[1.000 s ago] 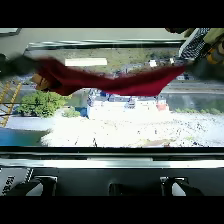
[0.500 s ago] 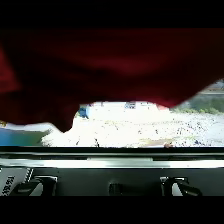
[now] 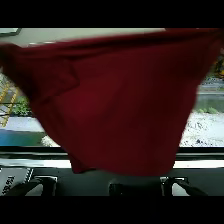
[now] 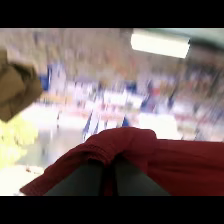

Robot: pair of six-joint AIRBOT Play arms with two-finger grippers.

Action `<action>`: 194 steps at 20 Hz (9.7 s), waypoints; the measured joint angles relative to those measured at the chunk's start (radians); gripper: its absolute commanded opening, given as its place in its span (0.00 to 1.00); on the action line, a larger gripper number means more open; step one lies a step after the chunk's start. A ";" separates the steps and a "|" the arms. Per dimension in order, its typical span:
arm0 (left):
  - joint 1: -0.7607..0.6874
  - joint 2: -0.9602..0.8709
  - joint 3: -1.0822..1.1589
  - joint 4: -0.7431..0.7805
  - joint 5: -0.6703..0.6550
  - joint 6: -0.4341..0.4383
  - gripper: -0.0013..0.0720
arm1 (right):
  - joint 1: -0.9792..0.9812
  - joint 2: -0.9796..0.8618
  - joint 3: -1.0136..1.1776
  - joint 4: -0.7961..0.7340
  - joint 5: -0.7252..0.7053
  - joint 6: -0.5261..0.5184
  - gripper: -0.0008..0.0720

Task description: Fold the clothes and pants, and hang the long-sleeved shirts on hangers.

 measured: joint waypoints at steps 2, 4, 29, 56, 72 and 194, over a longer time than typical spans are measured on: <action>-0.036 -0.155 -0.029 0.008 0.001 0.026 0.04 | 0.024 -0.170 0.001 0.000 0.017 -0.007 0.05; -0.069 -0.314 -0.044 0.008 0.035 0.045 0.04 | 0.054 -0.341 0.000 -0.014 0.015 -0.015 0.05; 0.224 -0.274 -0.383 -0.068 -0.162 0.183 0.71 | -0.291 -0.163 -0.860 0.039 0.074 -0.294 0.61; 0.361 -0.139 -0.703 -0.100 -0.112 0.230 0.76 | -0.318 -0.038 -1.488 0.191 -0.169 -0.525 0.26; 0.387 -0.130 -1.085 -0.385 0.097 0.567 0.75 | -0.317 -0.039 -1.498 0.237 -0.219 -0.566 0.06; 0.359 0.131 -1.350 -0.433 -0.106 0.171 0.81 | -0.159 -0.081 -0.758 -0.054 0.101 -0.096 0.53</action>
